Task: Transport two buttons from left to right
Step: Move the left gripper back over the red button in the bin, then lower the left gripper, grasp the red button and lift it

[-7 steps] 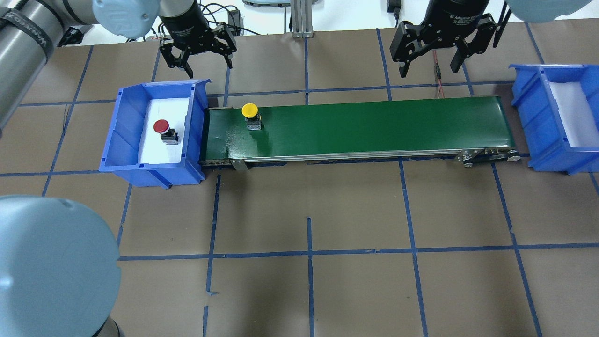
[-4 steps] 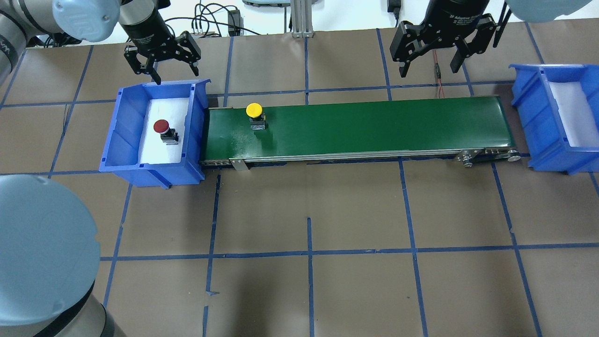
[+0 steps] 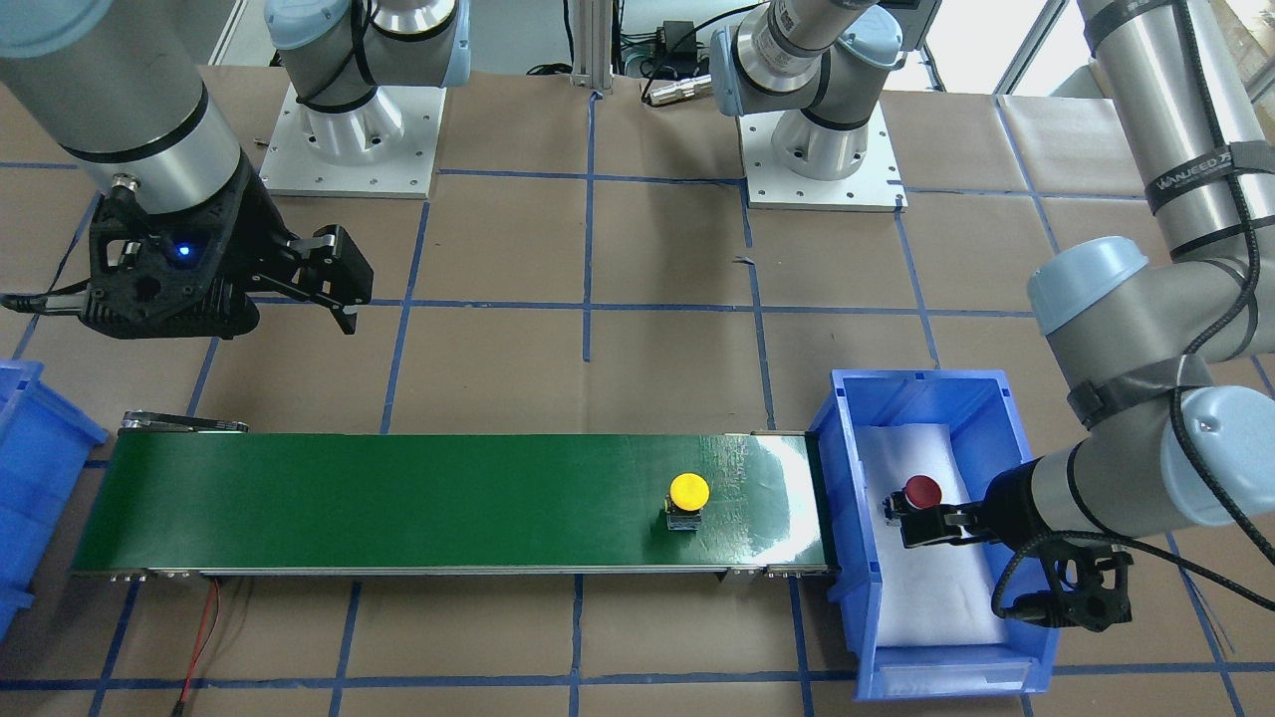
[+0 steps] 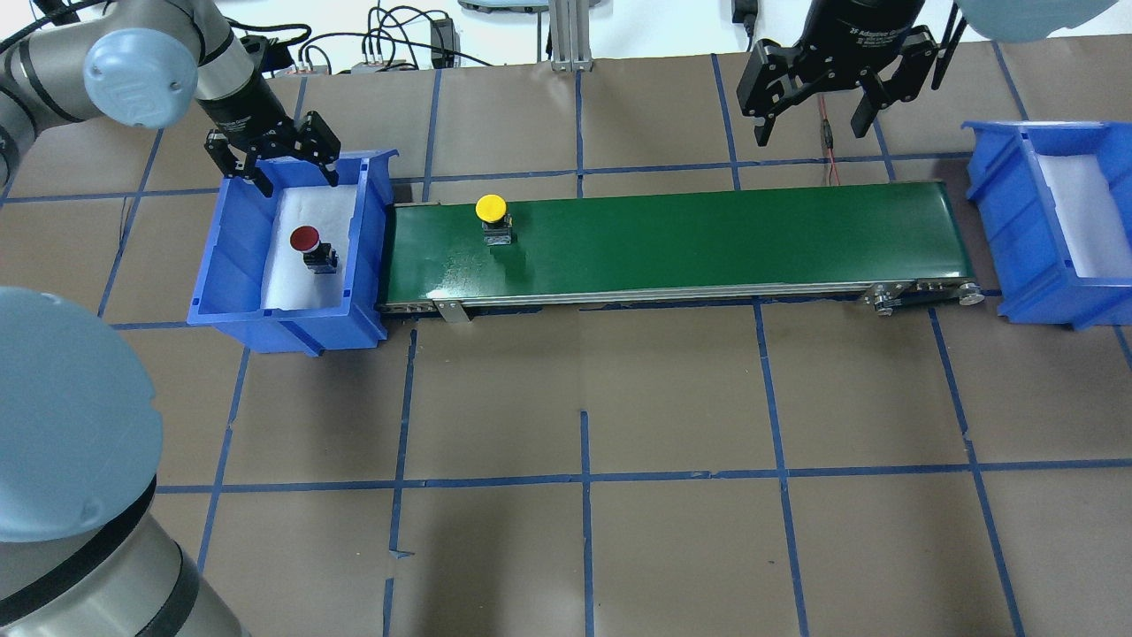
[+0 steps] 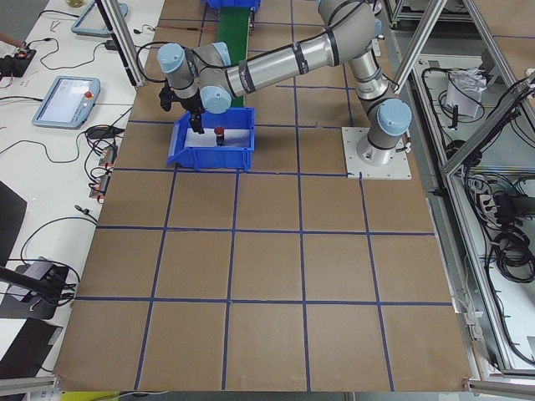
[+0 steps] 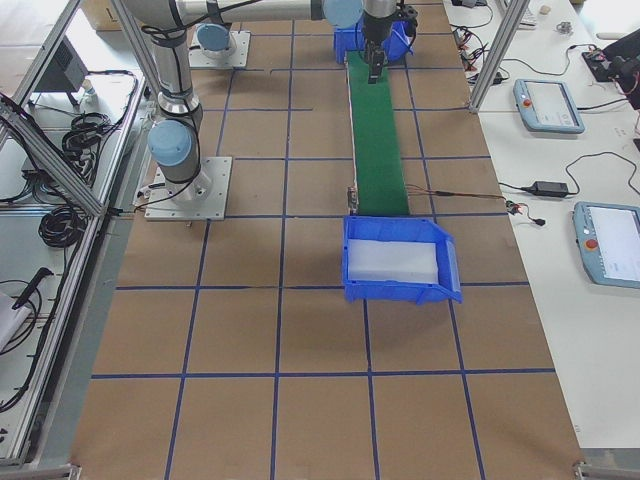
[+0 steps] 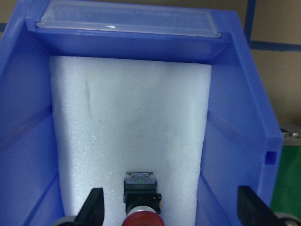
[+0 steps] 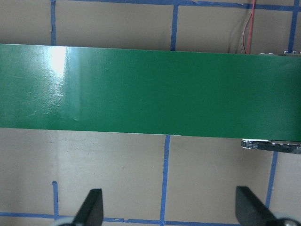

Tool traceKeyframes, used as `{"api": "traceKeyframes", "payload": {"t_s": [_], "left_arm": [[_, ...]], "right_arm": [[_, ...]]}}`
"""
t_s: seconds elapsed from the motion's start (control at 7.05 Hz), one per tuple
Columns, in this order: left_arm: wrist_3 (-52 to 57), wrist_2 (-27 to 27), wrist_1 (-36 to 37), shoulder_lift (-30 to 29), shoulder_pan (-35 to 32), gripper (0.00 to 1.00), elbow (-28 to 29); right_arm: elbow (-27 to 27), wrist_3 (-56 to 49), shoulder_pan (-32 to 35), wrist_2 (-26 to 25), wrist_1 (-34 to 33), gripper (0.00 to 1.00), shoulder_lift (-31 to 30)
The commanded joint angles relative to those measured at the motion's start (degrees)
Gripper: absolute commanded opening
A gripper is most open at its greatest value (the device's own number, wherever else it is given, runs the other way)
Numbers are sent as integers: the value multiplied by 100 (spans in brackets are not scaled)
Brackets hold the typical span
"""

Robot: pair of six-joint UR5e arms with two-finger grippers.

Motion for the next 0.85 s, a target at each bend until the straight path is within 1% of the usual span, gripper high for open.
{"api": "traceKeyframes", "payload": {"t_s": [0.0, 0.14, 0.28, 0.43, 0.57, 0.71], "left_arm": [[-86, -5, 250, 156, 112, 100, -678], [-53, -14, 531, 244, 270, 100, -1013], [-52, -6, 551, 366, 262, 100, -1173], [-191, -14, 551, 376, 271, 98, -1244], [-315, -23, 560, 385, 254, 88, -1236], [-664, -75, 560, 350, 193, 78, -1236]], "right_arm": [[0, 0, 0, 0, 0, 100, 3], [0, 0, 0, 0, 0, 100, -5], [0, 0, 0, 0, 0, 100, 3], [0, 0, 0, 0, 0, 100, 3], [0, 0, 0, 0, 0, 100, 3], [0, 0, 0, 0, 0, 100, 3]]}}
